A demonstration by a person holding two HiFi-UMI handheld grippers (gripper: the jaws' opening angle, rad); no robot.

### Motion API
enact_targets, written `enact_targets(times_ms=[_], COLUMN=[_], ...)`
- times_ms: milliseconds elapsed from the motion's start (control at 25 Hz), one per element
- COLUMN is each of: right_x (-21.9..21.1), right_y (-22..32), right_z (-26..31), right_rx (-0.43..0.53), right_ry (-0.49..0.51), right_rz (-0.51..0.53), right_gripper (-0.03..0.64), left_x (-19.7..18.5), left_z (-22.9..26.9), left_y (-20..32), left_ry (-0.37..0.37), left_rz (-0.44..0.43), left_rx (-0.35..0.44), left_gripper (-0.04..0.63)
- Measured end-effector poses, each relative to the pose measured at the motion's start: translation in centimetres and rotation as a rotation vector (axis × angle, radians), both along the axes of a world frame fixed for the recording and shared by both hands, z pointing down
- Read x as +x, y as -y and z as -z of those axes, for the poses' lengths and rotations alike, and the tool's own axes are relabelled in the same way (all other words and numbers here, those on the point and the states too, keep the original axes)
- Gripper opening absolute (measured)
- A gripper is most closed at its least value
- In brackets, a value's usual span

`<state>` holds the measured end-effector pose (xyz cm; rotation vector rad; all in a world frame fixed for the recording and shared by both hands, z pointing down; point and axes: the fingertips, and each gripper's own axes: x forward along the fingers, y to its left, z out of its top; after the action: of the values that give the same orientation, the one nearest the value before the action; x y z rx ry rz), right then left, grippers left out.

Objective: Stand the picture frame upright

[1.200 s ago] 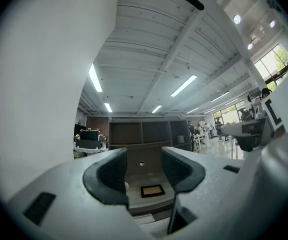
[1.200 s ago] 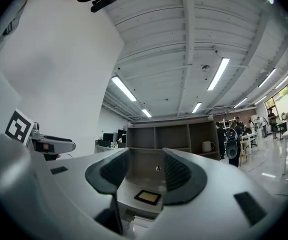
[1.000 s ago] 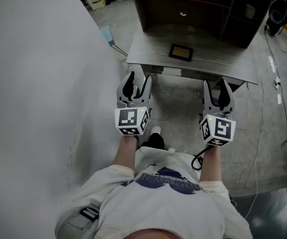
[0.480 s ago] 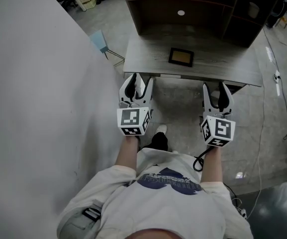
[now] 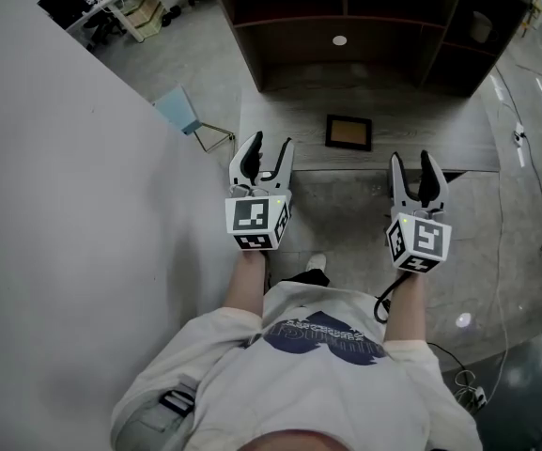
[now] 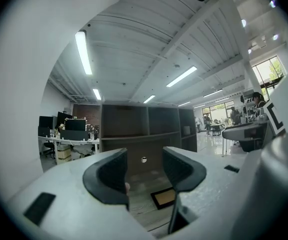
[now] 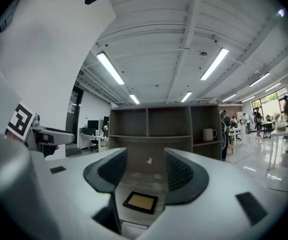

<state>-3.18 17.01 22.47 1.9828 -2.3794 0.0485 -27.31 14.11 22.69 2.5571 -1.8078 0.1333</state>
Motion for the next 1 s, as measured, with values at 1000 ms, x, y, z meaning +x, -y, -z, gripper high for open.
enact_targets(times_ms=[1000], right_x=[1.2], right_y=[10.6], right_z=[-5.9], right_rx=[-0.153], right_ry=[0.037], right_rz=[-0.020], right_gripper=[0.213], left_x=[0.2], left_z=[-5.5], left_y=[10.3], left_ry=[0.008], left_rz=[0.003], left_rx=[-0.115], left_gripper=[0.207])
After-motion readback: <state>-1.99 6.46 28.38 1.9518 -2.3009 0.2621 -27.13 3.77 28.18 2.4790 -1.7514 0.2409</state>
